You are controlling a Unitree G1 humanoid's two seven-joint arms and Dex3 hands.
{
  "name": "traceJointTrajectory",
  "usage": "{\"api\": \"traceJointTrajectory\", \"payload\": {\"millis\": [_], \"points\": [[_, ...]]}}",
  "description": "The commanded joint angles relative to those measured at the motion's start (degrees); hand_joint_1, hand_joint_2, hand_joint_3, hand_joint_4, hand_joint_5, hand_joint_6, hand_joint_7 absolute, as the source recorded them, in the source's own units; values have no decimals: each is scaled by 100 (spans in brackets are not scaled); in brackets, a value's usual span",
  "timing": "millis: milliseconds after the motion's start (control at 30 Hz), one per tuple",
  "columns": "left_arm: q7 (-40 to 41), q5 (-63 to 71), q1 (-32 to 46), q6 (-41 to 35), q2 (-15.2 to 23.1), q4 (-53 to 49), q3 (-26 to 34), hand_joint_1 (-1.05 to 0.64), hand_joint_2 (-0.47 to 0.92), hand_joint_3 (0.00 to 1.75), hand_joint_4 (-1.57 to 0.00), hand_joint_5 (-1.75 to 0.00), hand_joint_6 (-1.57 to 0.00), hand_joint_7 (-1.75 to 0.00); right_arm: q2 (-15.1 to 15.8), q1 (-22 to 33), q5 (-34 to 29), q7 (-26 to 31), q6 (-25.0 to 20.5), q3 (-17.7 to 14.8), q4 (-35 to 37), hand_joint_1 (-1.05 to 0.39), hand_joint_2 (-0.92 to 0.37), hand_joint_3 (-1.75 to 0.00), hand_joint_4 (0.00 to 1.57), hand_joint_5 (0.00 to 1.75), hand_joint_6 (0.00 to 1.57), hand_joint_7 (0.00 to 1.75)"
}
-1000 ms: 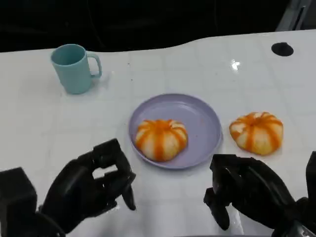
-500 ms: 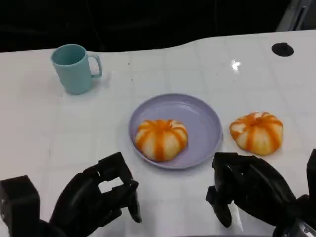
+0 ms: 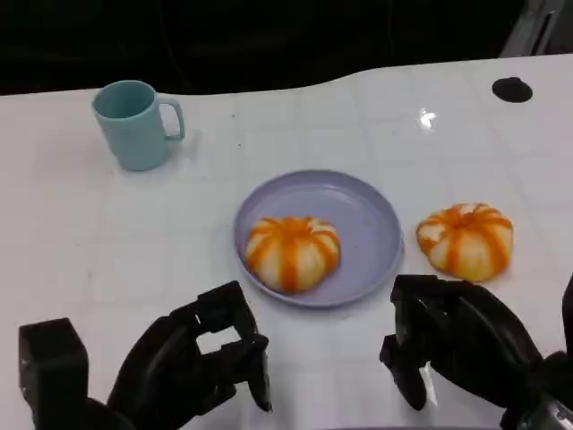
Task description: Grasp the bread from the table and place it into the plate.
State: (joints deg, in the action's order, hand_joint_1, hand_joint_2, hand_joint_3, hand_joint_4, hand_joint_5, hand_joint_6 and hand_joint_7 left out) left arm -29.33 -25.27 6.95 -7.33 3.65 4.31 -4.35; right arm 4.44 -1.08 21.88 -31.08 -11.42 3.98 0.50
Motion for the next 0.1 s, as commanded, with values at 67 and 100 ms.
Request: {"api": "traceJointTrajectory", "payload": {"millis": [67, 100], "points": [[-7, 50, 63, -16, 39, 71, -8, -57, 92, 25, -81, -175, -59, -175, 51, 12, 10, -36, 53, -72, -37, -93, -92, -38, 128, 163, 109, 155], [-15, 53, 71, -13, 47, 81, -13, -57, 92, 25, -81, -175, -59, -175, 52, 21, 4, -26, 41, -69, -56, -93, -92, -38, 128, 163, 109, 155]]}}
